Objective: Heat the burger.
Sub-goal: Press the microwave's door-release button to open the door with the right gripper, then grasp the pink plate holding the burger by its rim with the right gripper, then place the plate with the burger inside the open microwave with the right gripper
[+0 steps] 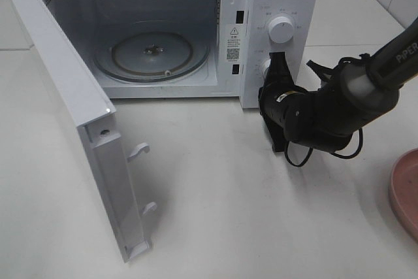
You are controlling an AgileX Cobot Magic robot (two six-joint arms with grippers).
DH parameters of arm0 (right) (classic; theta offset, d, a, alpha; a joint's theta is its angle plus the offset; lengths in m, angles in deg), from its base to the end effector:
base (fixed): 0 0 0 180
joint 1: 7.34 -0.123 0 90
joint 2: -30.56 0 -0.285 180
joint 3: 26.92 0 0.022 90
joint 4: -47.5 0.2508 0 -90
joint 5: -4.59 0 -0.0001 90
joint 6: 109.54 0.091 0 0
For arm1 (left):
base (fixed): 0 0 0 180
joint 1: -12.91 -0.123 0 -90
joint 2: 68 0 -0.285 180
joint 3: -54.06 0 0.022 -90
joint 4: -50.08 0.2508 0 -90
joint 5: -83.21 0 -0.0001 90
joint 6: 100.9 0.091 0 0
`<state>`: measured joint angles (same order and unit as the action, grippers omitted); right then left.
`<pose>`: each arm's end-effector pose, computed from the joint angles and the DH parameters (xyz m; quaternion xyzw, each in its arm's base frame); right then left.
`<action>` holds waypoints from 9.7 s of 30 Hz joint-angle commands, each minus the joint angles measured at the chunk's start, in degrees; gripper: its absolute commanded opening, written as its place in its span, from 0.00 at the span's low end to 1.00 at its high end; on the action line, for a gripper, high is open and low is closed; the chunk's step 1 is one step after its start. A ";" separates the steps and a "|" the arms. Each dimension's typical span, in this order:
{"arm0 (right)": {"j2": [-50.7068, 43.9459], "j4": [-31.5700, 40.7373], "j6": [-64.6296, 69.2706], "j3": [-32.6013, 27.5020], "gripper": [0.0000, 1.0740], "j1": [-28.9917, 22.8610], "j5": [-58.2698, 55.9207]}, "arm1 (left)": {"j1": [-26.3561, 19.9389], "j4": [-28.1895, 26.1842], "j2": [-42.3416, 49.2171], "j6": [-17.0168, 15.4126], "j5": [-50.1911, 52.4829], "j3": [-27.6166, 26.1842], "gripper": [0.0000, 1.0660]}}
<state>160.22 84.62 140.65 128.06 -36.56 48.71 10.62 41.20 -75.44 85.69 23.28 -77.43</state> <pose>0.3526 0.1535 0.0876 0.5669 0.6200 0.3782 0.3888 -0.0053 -0.0124 0.2795 0.0344 0.8443 -0.0362 0.5336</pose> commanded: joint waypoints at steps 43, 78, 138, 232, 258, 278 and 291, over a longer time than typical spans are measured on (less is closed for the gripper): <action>-31.40 -8.54 -50.94 -15.41 0.04 0.57 -42.17 | -0.11 -0.23 1.20 0.17 0.46 0.23 0.97; -44.86 -37.47 -64.92 -5.90 0.14 10.26 -96.89 | -0.11 -0.23 1.20 0.17 0.46 0.23 0.97; -46.58 -44.35 -64.40 -12.15 0.85 17.25 -90.58 | -0.11 -0.23 1.20 0.17 0.46 0.23 0.97; -23.84 -55.12 -52.20 -14.09 0.00 20.63 -80.56 | -0.11 -0.23 1.20 0.17 0.46 0.23 0.97; -26.47 -71.73 -36.38 -14.09 0.00 9.11 -91.27 | -0.11 -0.23 1.20 0.17 0.46 0.23 0.97; -33.29 -73.85 -35.41 -14.15 0.00 3.04 -96.09 | -0.11 -0.23 1.20 0.17 0.46 0.23 0.97; -41.37 -73.85 -35.81 -16.73 0.00 -2.01 -99.29 | -0.11 -0.23 1.20 0.17 0.46 0.23 0.97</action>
<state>120.05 13.52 104.78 111.85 -37.99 -47.83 10.62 41.20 -75.44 85.69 23.33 -77.43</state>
